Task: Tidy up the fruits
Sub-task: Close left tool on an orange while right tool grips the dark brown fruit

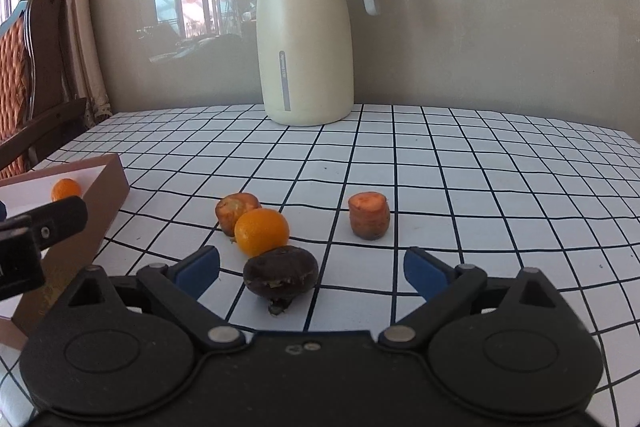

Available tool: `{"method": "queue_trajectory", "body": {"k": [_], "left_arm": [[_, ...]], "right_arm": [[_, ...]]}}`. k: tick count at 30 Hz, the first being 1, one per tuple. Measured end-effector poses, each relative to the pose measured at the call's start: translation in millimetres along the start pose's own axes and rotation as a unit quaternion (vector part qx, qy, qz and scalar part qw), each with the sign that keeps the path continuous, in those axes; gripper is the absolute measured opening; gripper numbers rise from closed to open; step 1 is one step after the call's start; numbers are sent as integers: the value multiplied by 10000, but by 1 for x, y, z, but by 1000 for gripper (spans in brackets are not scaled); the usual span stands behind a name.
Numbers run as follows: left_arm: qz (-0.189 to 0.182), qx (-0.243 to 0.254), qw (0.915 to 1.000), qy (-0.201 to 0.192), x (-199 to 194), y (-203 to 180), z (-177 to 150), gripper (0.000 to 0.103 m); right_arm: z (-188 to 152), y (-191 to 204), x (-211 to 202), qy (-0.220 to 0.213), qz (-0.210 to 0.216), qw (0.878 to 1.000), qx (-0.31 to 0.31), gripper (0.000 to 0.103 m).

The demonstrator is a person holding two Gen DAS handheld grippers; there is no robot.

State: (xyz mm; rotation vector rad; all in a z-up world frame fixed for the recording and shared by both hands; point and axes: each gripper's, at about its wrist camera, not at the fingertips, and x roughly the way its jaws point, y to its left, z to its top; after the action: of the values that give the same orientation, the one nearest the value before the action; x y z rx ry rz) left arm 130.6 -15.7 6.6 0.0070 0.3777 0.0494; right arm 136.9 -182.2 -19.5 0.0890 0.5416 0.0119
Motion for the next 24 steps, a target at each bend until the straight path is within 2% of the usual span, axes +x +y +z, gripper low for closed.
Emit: {"method": "queue_trajectory", "body": {"k": [6,8,15,22,23,24], "left_arm": [[-67,-55,9999,51,5,-3,0,103],[-134,-5,9999,58,6,-9,-1,103],[-457,231,9986,94,8,-34,-4,103],[-949,485,9940,244,20,-70,-7,102],[-1002,545,9931,282,22,-76,-7,92],[-1040,593,9922,346,25,-81,-8,88]], "right_arm": [[0,-6,6,140,-270,9995,-78,92],[1,-11,4,97,-527,9985,-124,92],[1,-53,-11,-87,-914,9954,263,93],[-2,-88,-22,-243,-533,9948,836,89],[-2,-89,-23,-260,-470,9950,839,87],[-1,-90,-23,-265,-420,9954,816,82]]}}
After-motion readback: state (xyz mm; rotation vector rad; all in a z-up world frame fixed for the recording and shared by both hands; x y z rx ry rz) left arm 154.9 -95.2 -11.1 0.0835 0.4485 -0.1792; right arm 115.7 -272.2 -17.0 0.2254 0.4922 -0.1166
